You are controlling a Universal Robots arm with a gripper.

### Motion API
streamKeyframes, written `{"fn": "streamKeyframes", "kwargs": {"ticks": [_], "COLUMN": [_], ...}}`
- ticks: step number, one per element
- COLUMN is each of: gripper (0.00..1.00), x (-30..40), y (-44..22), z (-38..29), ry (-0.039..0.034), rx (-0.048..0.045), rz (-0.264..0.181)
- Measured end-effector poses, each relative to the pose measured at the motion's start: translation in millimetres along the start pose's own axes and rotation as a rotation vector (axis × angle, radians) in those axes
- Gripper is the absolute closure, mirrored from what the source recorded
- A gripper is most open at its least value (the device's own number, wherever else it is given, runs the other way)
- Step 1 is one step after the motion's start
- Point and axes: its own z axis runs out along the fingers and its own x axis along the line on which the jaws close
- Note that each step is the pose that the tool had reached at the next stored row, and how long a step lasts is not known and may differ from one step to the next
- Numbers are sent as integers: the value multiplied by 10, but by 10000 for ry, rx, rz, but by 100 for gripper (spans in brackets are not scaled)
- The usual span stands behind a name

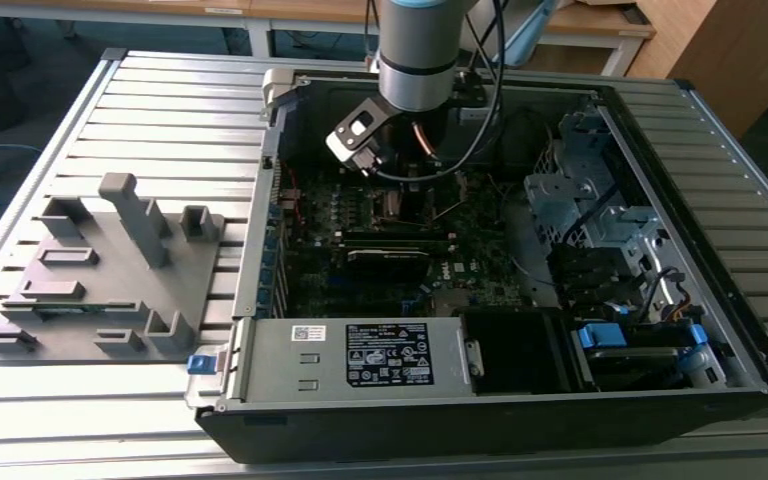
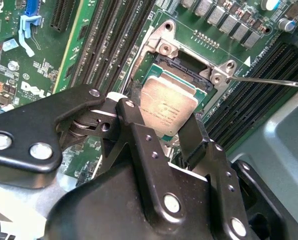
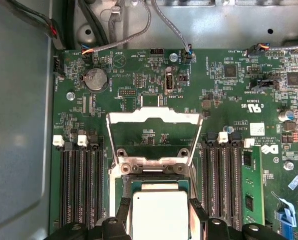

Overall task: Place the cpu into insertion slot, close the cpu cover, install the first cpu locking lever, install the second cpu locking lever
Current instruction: 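Place the cpu into insertion slot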

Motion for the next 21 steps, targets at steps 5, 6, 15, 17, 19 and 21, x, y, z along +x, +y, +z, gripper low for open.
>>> {"fn": "streamKeyframes", "kwargs": {"ticks": [5, 6, 15, 17, 19, 21], "gripper": [46, 46, 46, 46, 46, 46], "x": [0, 0, 14, 16, 19, 20], "y": [-15, -16, -27, -28, -31, -33], "z": [26, 34, 71, 82, 97, 106], "ry": [1, 2, 2, 2, 1, 0], "rx": [0, -1, -1, -1, 0, 0], "rz": [-1, -2, -1, -1, 1, -1]}}
